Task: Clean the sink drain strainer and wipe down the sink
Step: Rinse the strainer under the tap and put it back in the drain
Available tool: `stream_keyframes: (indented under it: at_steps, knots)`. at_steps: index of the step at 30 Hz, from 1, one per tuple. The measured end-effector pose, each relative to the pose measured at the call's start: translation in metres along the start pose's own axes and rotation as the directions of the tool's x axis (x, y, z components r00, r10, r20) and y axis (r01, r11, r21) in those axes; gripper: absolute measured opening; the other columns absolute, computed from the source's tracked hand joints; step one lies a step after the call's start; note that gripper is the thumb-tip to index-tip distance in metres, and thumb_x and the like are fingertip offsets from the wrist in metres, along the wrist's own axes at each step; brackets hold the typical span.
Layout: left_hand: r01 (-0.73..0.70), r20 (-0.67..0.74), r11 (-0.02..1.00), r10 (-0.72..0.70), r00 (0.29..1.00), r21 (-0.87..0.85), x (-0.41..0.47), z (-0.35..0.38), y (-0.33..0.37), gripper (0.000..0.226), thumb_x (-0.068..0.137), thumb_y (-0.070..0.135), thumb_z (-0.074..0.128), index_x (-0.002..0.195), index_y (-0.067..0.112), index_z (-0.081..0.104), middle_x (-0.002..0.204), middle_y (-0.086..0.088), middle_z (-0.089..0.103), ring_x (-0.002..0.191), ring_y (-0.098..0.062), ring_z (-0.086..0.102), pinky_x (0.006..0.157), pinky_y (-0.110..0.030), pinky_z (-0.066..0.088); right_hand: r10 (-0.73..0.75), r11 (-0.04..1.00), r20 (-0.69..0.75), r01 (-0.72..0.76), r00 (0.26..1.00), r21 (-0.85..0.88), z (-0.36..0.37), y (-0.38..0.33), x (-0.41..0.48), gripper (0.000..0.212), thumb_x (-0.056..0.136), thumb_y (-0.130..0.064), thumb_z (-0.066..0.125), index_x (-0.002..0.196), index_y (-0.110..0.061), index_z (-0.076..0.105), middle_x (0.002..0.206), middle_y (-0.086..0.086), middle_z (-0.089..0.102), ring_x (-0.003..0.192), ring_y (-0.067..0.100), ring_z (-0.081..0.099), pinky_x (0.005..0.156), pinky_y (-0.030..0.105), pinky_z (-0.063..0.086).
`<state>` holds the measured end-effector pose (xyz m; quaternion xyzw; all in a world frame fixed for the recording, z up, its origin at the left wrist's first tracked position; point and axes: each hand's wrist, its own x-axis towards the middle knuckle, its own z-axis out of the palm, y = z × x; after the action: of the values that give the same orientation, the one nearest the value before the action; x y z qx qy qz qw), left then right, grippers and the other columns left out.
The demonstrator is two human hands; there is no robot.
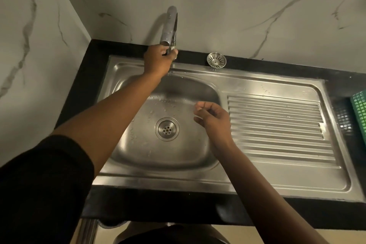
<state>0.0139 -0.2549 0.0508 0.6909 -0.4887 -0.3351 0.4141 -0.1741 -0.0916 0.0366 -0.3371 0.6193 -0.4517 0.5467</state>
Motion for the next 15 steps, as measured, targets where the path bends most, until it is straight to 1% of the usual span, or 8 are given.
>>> stream_keyframes:
  at_steps: [2, 5, 7, 9, 10, 12, 14, 15]
  knots:
    - [0.039, -0.039, 0.999, -0.039, 0.998, 0.013, 0.011, 0.006, 0.001, 0.032, 0.094, 0.032, 0.076, 0.111, 0.006, 0.080, 0.112, -0.011, 0.080, 0.102, -0.022, 0.076, 0.085, -0.027, 0.057, 0.001, 1.000, 0.000, -0.001, 1.000, -0.004, -0.003, 0.000, 0.004, 0.010, 0.097, -0.003, 0.069, 0.106, -0.002, 0.074, 0.100, 0.001, 0.076, 0.092, 0.013, 0.072, 0.079, 0.024, 0.060]
    - [0.086, -0.109, 0.996, -0.083, 0.991, 0.024, 0.021, 0.011, 0.000, 0.030, 0.092, 0.032, 0.074, 0.104, 0.006, 0.082, 0.100, -0.010, 0.081, 0.092, -0.024, 0.077, 0.078, -0.030, 0.059, 0.000, 1.000, -0.001, 0.000, 1.000, -0.007, -0.006, 0.001, 0.009, 0.010, 0.097, -0.003, 0.069, 0.105, -0.003, 0.075, 0.099, 0.000, 0.076, 0.093, 0.012, 0.072, 0.079, 0.024, 0.059]
    - [0.101, -0.121, 0.994, -0.094, 0.988, 0.050, 0.023, 0.011, -0.002, 0.032, 0.093, 0.032, 0.073, 0.101, 0.002, 0.080, 0.089, -0.008, 0.076, 0.082, -0.023, 0.073, 0.069, -0.030, 0.055, 0.003, 1.000, -0.001, -0.003, 1.000, -0.008, -0.006, 0.002, 0.014, 0.010, 0.096, -0.003, 0.069, 0.104, -0.003, 0.075, 0.097, 0.001, 0.076, 0.091, 0.012, 0.072, 0.079, 0.024, 0.059]
    - [0.117, -0.120, 0.993, -0.112, 0.986, 0.027, 0.026, 0.010, -0.006, 0.031, 0.094, 0.031, 0.074, 0.095, 0.000, 0.079, 0.084, -0.008, 0.074, 0.077, -0.025, 0.074, 0.063, -0.029, 0.052, 0.000, 1.000, 0.001, 0.000, 1.000, -0.018, -0.005, 0.002, 0.019, 0.010, 0.096, -0.003, 0.069, 0.104, -0.003, 0.075, 0.096, 0.001, 0.075, 0.090, 0.013, 0.072, 0.079, 0.025, 0.060]
    - [0.131, -0.118, 0.991, -0.131, 0.984, -0.004, 0.028, 0.010, -0.008, 0.029, 0.093, 0.030, 0.074, 0.088, 0.001, 0.077, 0.083, -0.011, 0.076, 0.077, -0.029, 0.077, 0.062, -0.030, 0.054, 0.000, 1.000, 0.001, 0.000, 1.000, -0.019, -0.004, 0.001, 0.023, 0.010, 0.096, -0.003, 0.069, 0.104, -0.003, 0.075, 0.095, 0.001, 0.075, 0.089, 0.013, 0.072, 0.079, 0.025, 0.060]
    - [0.145, -0.108, 0.989, -0.148, 0.983, -0.041, 0.034, 0.009, -0.017, 0.030, 0.094, 0.027, 0.071, 0.068, 0.012, 0.068, 0.080, -0.015, 0.077, 0.079, -0.035, 0.079, 0.064, -0.035, 0.059, 0.004, 1.000, -0.004, -0.004, 1.000, -0.026, -0.001, 0.000, 0.033, 0.011, 0.097, -0.004, 0.069, 0.105, -0.005, 0.075, 0.094, 0.000, 0.075, 0.088, 0.012, 0.072, 0.080, 0.025, 0.061]
    - [0.144, -0.094, 0.988, -0.148, 0.984, -0.052, 0.042, 0.008, -0.031, 0.033, 0.092, 0.025, 0.069, 0.060, 0.022, 0.063, 0.079, -0.014, 0.078, 0.079, -0.035, 0.079, 0.075, -0.047, 0.067, 0.004, 0.999, 0.003, -0.004, 1.000, -0.037, 0.003, -0.001, 0.048, 0.011, 0.098, -0.005, 0.068, 0.106, -0.006, 0.075, 0.094, 0.002, 0.075, 0.087, 0.012, 0.072, 0.079, 0.024, 0.060]
    - [0.147, -0.093, 0.987, -0.153, 0.984, -0.066, 0.048, 0.008, -0.040, 0.032, 0.090, 0.026, 0.067, 0.059, 0.025, 0.063, 0.078, -0.012, 0.076, 0.079, -0.033, 0.077, 0.080, -0.054, 0.066, -0.001, 0.999, 0.013, 0.002, 1.000, -0.036, 0.005, -0.002, 0.058, 0.011, 0.098, -0.005, 0.067, 0.106, -0.006, 0.075, 0.093, 0.003, 0.074, 0.086, 0.013, 0.071, 0.078, 0.024, 0.059]
